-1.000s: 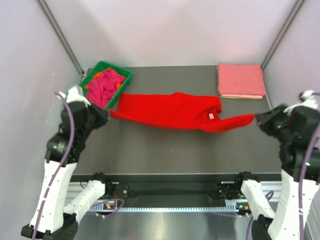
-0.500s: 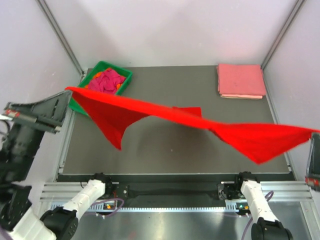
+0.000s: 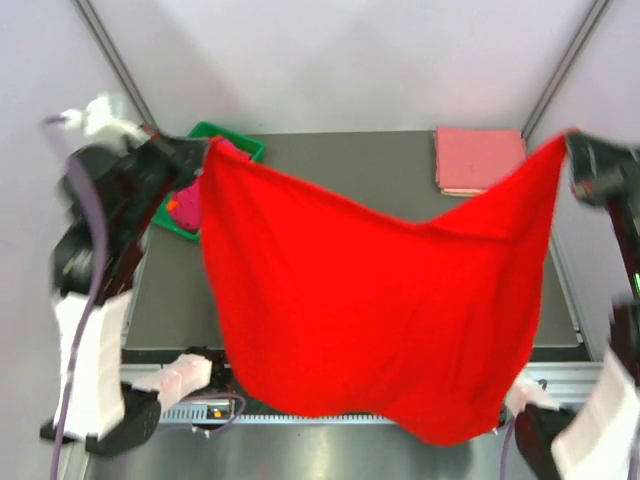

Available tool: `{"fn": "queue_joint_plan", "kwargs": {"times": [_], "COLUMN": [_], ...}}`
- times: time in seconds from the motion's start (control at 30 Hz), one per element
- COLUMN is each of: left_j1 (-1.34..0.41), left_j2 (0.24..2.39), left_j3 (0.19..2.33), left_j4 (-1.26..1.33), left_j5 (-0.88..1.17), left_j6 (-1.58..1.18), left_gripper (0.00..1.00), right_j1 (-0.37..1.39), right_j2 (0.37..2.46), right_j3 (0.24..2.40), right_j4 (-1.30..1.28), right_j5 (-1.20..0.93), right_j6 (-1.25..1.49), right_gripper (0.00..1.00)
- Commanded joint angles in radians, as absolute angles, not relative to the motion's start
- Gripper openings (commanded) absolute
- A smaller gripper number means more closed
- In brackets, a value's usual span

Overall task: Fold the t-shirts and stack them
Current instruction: Flatten the tshirt out

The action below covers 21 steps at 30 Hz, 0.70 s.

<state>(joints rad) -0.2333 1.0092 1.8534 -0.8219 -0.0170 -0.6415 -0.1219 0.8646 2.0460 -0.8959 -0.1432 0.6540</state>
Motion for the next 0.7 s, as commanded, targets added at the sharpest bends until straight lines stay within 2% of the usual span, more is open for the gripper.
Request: {"fn": "queue_joint_plan", "kwargs": {"times": [0.0,0.07,0.13,0.17,0.2,0.23,0.27,0.33,0.37,0.43,0.47,0.53,0.6,0.67], "left_j1": [-0.229,-0.229,-0.229,-0.229,-0.229,-0.227,-0.226,-0.200,-0.186,-0.178,-0.178,-0.178,-0.178,-0.178], "left_j2": [1.161,1.228,1.343,1.383,1.469,1.517,1.564,1.689,1.719,1.732,1.714,1.605,1.486,1.401], "left_j3": [1.724,1.716,1.752,1.823,1.874,1.940,2.092,2.319,2.377,2.434,2.396,2.233,2.110,1.885], "left_j4": [-0.619,-0.513,-0.451,-0.405,-0.397,-0.399,-0.431,-0.471,-0.483,-0.470,-0.448,-0.378,-0.365,-0.362], "left_j5": [-0.083,-0.065,-0.037,-0.037,-0.044,-0.064,-0.075,-0.080,-0.049,-0.020,-0.015,-0.026,-0.038,-0.023], "left_j6": [-0.592,-0.591,-0.592,-0.594,-0.580,-0.568,-0.549,-0.535,-0.543,-0.552,-0.551,-0.569,-0.590,-0.603], "left_gripper": [0.00,0.00,0.00,0.00,0.00,0.00,0.00,0.00,0.00,0.00,0.00,0.00,0.00,0.00], "right_j1": [-0.115,-0.115,-0.115,-0.115,-0.117,-0.124,-0.139,-0.170,-0.172,-0.186,-0.190,-0.204,-0.253,-0.261], "right_j2": [1.085,1.185,1.401,1.593,1.689,1.775,1.866,1.853,1.791,1.755,1.756,1.726,1.663,1.556], "right_j3": [1.953,1.986,2.190,2.306,2.571,2.680,2.738,2.625,2.502,2.502,2.604,2.614,2.536,2.408], "right_j4": [-0.710,-0.658,-0.684,-0.704,-0.727,-0.701,-0.640,-0.369,-0.285,-0.159,-0.172,-0.199,-0.219,-0.259], "right_j5": [-0.176,-0.147,-0.134,-0.132,-0.127,-0.133,-0.181,-0.192,-0.137,-0.108,-0.062,-0.009,-0.079,-0.164], "right_j6": [0.623,0.617,0.626,0.632,0.646,0.670,0.746,0.816,0.821,0.812,0.781,0.750,0.771,0.753], "right_gripper": [0.00,0.00,0.00,0.00,0.00,0.00,0.00,0.00,0.00,0.00,0.00,0.00,0.00,0.00]}}
